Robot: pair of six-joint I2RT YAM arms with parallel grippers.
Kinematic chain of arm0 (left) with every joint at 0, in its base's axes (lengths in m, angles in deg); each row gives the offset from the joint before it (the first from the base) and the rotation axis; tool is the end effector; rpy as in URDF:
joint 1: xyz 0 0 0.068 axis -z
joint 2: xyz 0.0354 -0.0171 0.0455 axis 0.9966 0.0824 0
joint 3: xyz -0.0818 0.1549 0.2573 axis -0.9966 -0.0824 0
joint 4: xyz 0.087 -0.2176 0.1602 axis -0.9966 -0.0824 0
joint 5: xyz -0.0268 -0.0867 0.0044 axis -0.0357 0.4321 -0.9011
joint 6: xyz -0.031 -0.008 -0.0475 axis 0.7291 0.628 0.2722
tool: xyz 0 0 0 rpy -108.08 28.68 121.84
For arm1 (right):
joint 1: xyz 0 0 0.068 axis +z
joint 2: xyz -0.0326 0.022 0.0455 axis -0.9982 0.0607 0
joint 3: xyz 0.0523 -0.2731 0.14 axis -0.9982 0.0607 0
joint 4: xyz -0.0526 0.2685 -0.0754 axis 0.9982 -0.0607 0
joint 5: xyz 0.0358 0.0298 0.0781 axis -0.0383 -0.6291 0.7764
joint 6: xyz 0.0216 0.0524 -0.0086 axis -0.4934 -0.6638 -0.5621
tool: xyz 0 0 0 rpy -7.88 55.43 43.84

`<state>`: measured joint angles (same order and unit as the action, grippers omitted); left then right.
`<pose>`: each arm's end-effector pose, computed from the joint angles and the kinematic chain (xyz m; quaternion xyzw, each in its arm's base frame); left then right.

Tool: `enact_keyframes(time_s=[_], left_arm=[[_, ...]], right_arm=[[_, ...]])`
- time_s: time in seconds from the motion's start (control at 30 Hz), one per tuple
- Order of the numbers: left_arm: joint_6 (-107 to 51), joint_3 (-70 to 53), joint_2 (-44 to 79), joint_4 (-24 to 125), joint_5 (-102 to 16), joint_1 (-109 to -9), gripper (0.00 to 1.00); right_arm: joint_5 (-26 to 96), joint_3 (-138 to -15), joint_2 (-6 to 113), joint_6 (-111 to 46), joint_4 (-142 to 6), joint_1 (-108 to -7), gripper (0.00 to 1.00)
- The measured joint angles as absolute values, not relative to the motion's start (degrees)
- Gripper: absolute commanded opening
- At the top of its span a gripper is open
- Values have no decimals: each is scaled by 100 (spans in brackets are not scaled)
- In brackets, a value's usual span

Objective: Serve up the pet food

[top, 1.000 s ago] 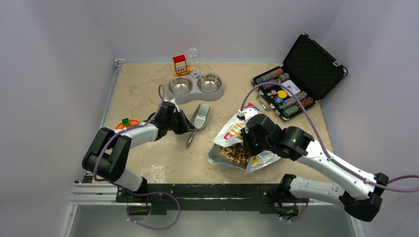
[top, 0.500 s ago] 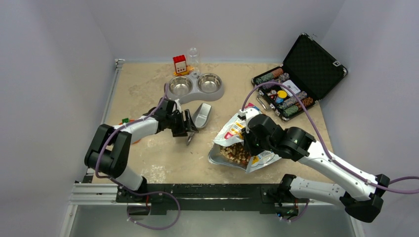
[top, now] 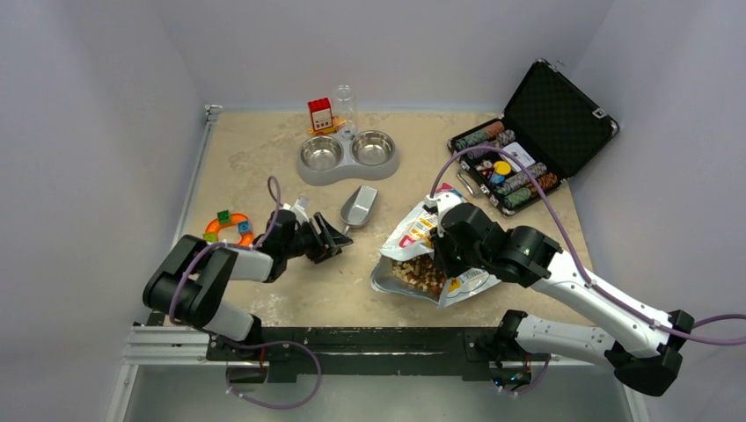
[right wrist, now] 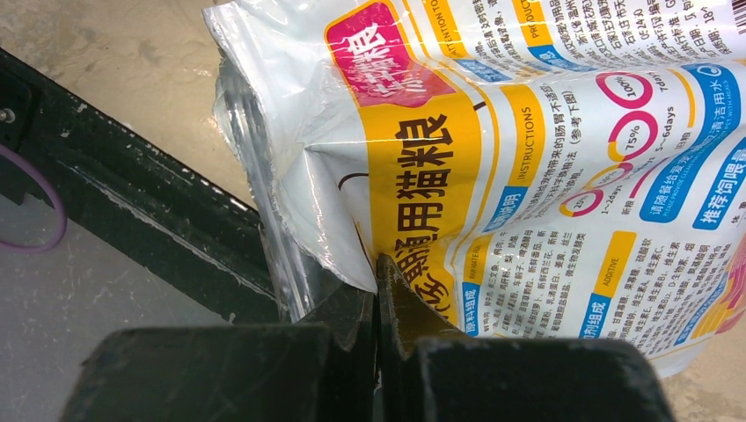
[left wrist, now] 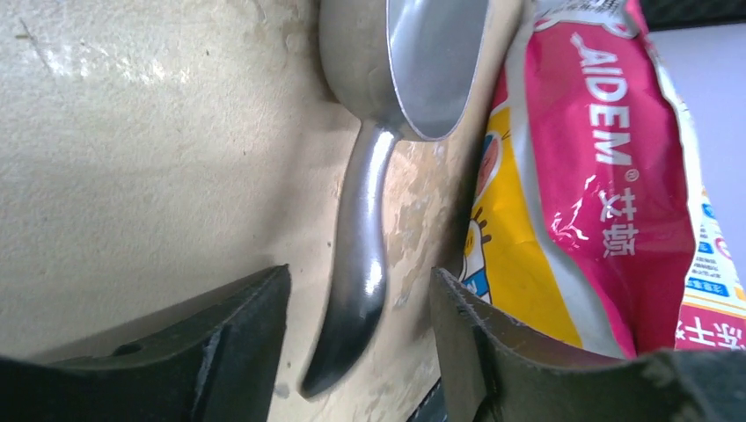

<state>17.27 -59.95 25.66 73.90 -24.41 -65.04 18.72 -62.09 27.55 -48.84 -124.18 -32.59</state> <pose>0.2288 -0.1037 0.1372 -0.1767 0.8603 -0.4304 0.2083 0.1103 0.1415 0.3621 -0.2250 0.9120 0.1576 0.3047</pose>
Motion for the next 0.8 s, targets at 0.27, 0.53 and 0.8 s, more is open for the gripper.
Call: enact_keyframes(time_s=[0.27,0.53,0.8], left_arm=[[3366,-6922,4752,12010,-2469,-6511,47],[3515,-7241,4920,12661,-2810,-6500,54],[3637,-6996,5080,12803,-2939,-6500,53]], right_arm=[[1894,-6262,2829,-4840,-12440,-3259,0],[1892,-6356,2890,-4823,-12545,-3259,0],[1892,-6371,2899,-4825,-12567,-3259,0]])
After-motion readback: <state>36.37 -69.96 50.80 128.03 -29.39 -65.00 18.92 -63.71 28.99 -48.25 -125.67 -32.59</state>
